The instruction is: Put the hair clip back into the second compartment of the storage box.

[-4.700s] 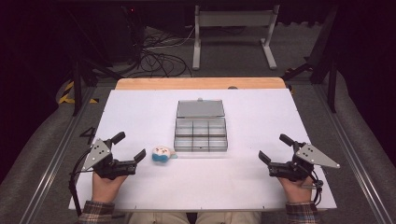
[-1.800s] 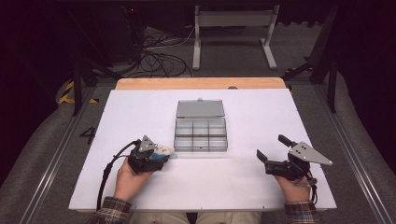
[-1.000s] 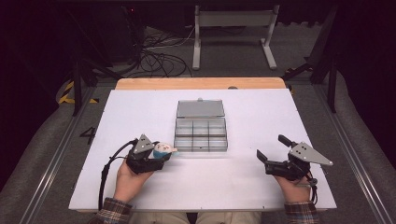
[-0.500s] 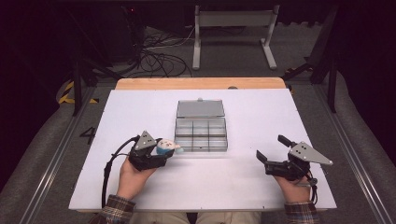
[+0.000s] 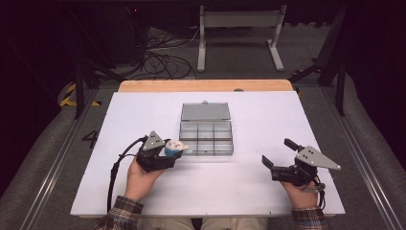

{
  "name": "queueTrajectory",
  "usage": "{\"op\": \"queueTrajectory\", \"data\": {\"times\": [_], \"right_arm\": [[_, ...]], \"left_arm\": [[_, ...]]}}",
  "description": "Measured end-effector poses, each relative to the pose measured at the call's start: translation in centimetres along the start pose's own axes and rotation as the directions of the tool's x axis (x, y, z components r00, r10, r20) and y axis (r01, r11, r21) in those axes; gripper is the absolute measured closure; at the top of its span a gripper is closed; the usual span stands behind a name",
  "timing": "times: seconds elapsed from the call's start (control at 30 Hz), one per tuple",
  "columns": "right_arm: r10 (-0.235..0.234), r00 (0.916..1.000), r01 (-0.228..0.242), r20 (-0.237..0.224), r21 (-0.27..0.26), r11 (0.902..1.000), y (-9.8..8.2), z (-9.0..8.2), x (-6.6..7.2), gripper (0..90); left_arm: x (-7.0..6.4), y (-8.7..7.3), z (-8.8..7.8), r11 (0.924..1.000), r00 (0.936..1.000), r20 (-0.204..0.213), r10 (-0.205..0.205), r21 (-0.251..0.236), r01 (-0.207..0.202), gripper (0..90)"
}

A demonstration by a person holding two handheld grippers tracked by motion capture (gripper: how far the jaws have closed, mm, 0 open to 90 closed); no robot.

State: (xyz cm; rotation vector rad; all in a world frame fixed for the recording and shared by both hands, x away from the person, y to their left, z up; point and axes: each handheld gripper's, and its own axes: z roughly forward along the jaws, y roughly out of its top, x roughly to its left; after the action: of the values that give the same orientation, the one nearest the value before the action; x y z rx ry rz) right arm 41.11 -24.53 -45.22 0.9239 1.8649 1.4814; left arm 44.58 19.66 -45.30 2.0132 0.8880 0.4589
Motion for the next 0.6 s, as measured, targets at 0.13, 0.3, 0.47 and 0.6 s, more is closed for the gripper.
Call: {"op": "queueTrajectory", "data": {"times": [0.13,0.3,0.47,0.6], "right_arm": [[-0.002,1.0000,0.002,-0.006,0.004,1.0000,0.0,0.0,0.0,0.2],[-0.005,0.9999,0.005,-0.010,0.003,1.0000,0.0,0.0,0.1,0.1],[-0.005,0.9999,0.005,-0.009,0.004,1.0000,0.0,0.0,0.0,0.0],[-0.005,0.9999,0.005,-0.010,0.007,1.0000,0.0,0.0,0.0,0.0]], "left_arm": [[0.0,0.4,0.5,0.9999,1.0000,-0.003,0.000,-0.012,0.000,36.5],[-0.2,0.9,1.1,0.9999,0.9999,0.010,-0.005,-0.013,0.006,36.5],[-0.2,1.4,1.5,0.9999,1.0000,0.004,-0.005,-0.015,0.005,36.5],[-0.2,1.7,1.7,0.9996,0.9999,0.005,-0.009,-0.027,0.009,36.5]]}}
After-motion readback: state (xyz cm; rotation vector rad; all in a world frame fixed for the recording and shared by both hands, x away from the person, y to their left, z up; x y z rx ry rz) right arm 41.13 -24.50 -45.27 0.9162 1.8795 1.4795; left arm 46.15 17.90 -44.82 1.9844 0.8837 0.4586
